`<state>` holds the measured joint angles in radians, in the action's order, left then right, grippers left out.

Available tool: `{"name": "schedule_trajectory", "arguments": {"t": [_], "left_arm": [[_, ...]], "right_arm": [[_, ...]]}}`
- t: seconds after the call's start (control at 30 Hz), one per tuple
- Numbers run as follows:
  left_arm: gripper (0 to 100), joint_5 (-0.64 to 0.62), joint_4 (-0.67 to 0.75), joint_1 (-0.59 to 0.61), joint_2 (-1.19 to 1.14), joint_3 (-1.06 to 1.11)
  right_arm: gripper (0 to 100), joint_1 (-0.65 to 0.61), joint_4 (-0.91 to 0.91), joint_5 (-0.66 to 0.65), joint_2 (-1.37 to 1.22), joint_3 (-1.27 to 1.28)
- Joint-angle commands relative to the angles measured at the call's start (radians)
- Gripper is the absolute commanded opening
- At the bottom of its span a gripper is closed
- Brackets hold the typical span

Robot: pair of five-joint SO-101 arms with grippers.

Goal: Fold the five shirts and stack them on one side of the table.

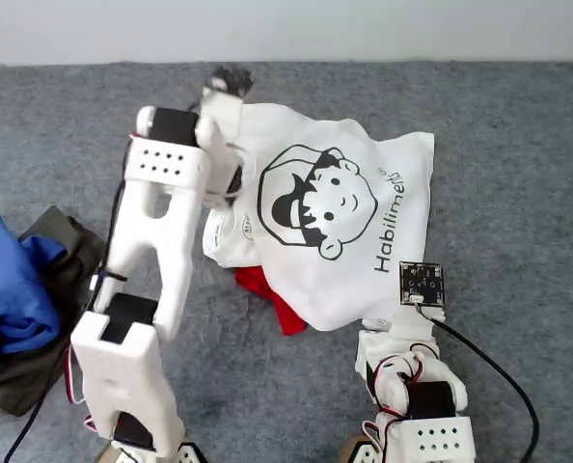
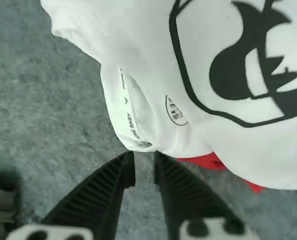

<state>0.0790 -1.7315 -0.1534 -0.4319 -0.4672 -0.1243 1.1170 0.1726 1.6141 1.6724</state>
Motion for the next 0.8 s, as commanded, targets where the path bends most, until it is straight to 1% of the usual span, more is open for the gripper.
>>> {"name": "schedule_trajectory", "arguments": {"t": [0.0, 0.07, 0.23, 0.37, 0.43, 0.47, 0.53, 0.57, 0.6, 0.77], "left_arm": [[23, 0.015, 0.025, -0.005, -0.043, 0.016], [26, 0.018, 0.058, -0.003, -0.095, 0.015], [26, 0.021, 0.167, -0.003, -0.218, 0.015], [26, 0.021, 0.199, -0.005, -0.313, 0.015], [22, 0.021, 0.198, -0.006, -0.328, -0.005], [17, 0.021, 0.189, -0.006, -0.331, -0.022], [4, 0.021, 0.176, -0.006, -0.328, -0.048], [0, 0.021, 0.170, -0.009, -0.325, -0.064], [2, 0.021, 0.149, -0.011, -0.324, -0.082], [1, 0.021, 0.028, -0.003, -0.325, -0.239]], "right_arm": [[0.9, 0.007, -0.016, 0.011, 0.005, 0.002], [0.9, 0.007, -0.016, 0.011, 0.005, 0.002], [0.9, 0.007, -0.016, 0.011, 0.005, 0.002], [0.9, 0.007, -0.016, 0.011, 0.005, 0.002], [0.9, 0.007, -0.016, 0.011, 0.005, 0.002], [0.9, 0.007, -0.016, 0.011, 0.005, 0.002], [0.9, 0.007, -0.016, 0.011, 0.005, 0.002], [0.9, 0.007, -0.016, 0.011, 0.005, 0.002], [0.9, 0.007, -0.016, 0.011, 0.005, 0.002], [0.9, 0.007, -0.016, 0.011, 0.005, 0.002]]}}
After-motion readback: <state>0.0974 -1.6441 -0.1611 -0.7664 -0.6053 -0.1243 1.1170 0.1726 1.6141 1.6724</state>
